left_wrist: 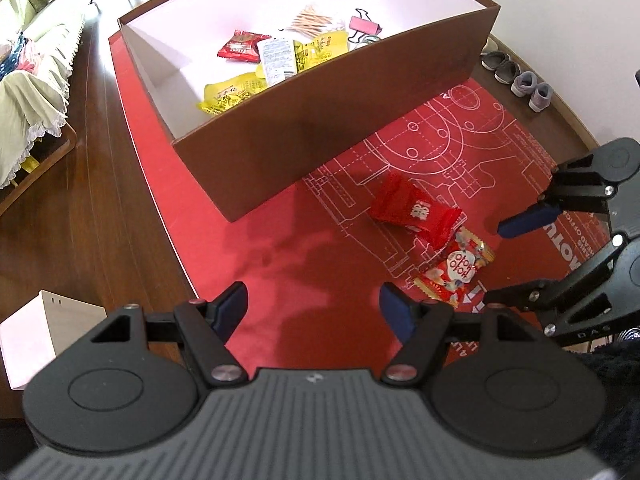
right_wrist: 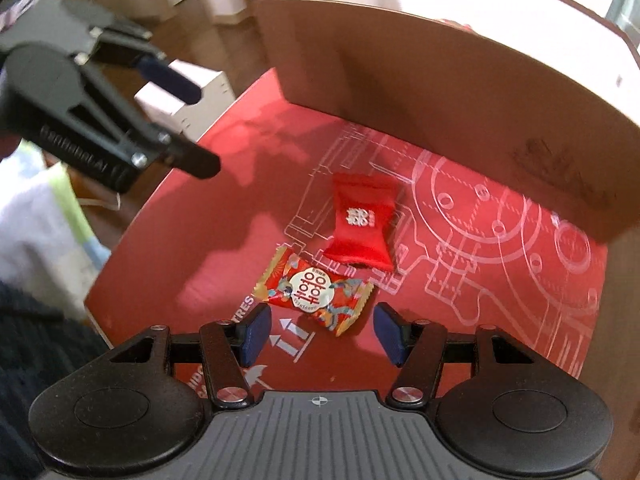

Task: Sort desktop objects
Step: 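Grasp the HOTO snack packet with the right tool while the left tool grasps the red candy packet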

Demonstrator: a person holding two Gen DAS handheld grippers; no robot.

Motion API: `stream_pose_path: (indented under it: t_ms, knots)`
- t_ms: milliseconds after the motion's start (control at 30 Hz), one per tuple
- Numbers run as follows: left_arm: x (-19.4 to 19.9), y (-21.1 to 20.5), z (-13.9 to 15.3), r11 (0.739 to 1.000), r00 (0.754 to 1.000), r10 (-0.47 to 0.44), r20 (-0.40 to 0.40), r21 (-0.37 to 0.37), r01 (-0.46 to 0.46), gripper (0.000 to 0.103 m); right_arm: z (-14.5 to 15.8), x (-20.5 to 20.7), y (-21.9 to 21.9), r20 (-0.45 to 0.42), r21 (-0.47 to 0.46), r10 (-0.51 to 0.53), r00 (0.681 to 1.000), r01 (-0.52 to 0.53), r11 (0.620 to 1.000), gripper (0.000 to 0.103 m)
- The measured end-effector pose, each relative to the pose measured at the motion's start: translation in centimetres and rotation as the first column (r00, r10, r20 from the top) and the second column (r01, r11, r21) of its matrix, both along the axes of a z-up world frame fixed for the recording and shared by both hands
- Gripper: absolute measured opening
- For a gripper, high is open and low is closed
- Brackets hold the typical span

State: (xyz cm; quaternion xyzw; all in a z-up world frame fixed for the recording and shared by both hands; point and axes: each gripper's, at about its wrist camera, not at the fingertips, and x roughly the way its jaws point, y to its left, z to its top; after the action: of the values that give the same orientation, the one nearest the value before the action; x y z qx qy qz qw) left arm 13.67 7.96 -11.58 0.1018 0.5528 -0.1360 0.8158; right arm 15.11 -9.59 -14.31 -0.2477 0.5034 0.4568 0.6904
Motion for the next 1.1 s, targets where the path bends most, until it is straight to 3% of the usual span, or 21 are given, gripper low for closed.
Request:
stream_pose_path:
  t_ms: [267, 433, 500, 600, 867, 1100]
  knots:
    - [0.3, 0.3, -0.7, 1.000, 1.000, 0.015, -0.026, -0.009, -0.015, 0.069, -1.4, -1.3, 1.9, 0.077, -0.032, 0.265, 0.961, -0.264, 0.964, 0.060]
    - [0.4, 0.6, -0.9, 1.000, 0.999, 0.030, -0.038, -0.008, -0.030, 0.069, -2.3, -1.6, 2.3, 0.091, -0.034, 0.311, 0.946, -0.309, 0.950, 0.059]
    - [0.3, 0.6, -1.0, 0.999, 0.999, 0.032, -0.040, -0.008, -0.032, 0.069, -2.5, -1.6, 2.2, 0.091, -0.035, 0.306, 0.948, -0.304, 0.952, 0.038]
    - [0.4, 0.6, -1.1, 0.999, 0.998, 0.035, -0.045, -0.008, -0.036, 0.069, -2.3, -1.2, 1.8, 0.069, -0.029, 0.256, 0.964, -0.255, 0.967, 0.028]
    - [1.0, 0.2, -1.4, 0.998, 0.997, 0.043, -0.058, -0.036, -0.045, 0.069, -1.9, -0.5, -1.5, 0.001, -0.018, 0.037, 0.999, -0.037, 0.999, 0.026]
    - [2.2, -1.0, -1.8, 0.993, 0.995, 0.057, -0.082, -0.098, -0.065, 0.068, -0.9, 0.9, -6.4, -0.078, 0.039, -0.235, 0.969, 0.238, 0.970, 0.026]
